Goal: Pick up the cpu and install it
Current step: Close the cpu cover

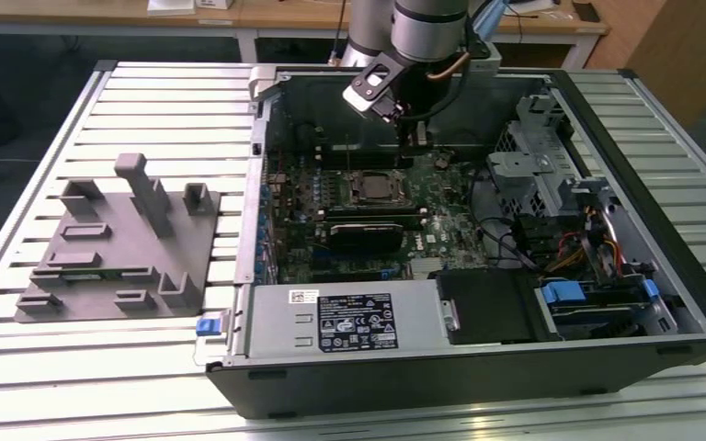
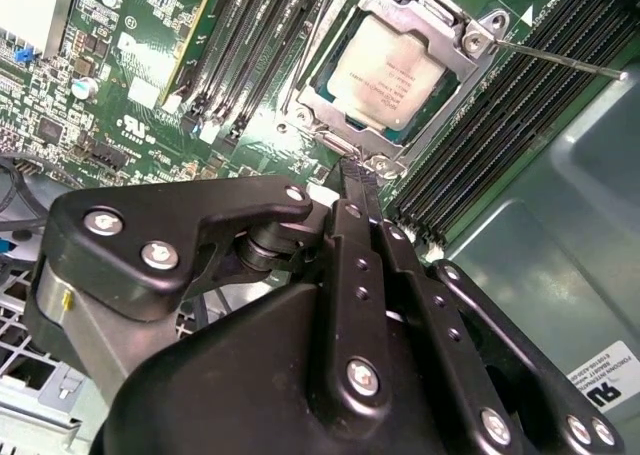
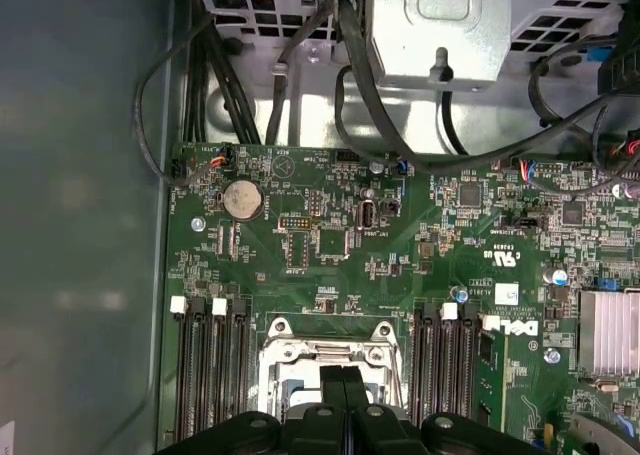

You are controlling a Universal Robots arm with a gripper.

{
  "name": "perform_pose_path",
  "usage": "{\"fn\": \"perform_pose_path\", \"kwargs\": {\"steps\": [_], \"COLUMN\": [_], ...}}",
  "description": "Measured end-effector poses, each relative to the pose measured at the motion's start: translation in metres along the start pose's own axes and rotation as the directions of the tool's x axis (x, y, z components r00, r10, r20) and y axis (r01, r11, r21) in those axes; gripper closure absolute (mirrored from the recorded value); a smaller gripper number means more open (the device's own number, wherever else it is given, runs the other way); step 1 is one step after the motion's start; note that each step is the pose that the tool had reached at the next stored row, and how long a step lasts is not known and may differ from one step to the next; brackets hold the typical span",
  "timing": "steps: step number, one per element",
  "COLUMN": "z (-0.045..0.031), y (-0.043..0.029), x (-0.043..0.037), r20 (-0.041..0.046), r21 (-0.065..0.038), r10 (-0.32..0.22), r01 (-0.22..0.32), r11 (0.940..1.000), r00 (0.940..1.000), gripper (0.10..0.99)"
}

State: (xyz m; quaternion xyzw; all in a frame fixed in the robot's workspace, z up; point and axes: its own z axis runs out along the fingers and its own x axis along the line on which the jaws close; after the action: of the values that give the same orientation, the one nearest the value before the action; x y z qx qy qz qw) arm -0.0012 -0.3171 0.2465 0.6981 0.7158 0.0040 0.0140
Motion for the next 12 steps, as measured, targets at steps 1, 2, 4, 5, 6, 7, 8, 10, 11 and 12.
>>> {"fn": "perform_pose_path", "kwargs": {"steps": [1,2,4,5,6,7,8,10,11,12], "z": [0.0001,0.0002,0.0004,0.0005,0.0006,0.0006,0.0007,0.0009,0.0009,0.0008], "y": [0.0000,0.0000,-0.0004,-0.0005,-0.0011,-0.0017,-0.0026,-0.0038,-0.0041,-0.0046], "x": [0.0000,0.0000,0.0000,0.0000,0.0000,0.0000,-0.0001,-0.0003,-0.0005,-0.0009], "r20": [-0.0003,-0.0005,-0.0006,-0.0005,-0.0005,-0.0005,-0.0005,-0.0007,-0.0006,-0.0005], "r21": [0.000,0.000,0.000,0.000,0.000,0.000,0.000,0.000,0.000,0.000], "r10": [0.000,0.000,0.000,0.000,0.000,0.000,0.000,0.000,0.000,0.000], "r01": [0.000,0.000,0.000,0.000,0.000,0.000,0.000,0.000,0.000,0.000], "r11": [1.0000,1.0000,1.0000,1.0000,1.0000,1.0000,1.0000,1.0000,1.0000,1.0000], "r00": [1.0000,1.0000,1.0000,1.0000,1.0000,1.0000,1.0000,1.0000,1.0000,1.0000], "gripper": [0.980,0.980,0.980,0.980,0.980,0.980,0.980,0.980,0.980,0.980]}}
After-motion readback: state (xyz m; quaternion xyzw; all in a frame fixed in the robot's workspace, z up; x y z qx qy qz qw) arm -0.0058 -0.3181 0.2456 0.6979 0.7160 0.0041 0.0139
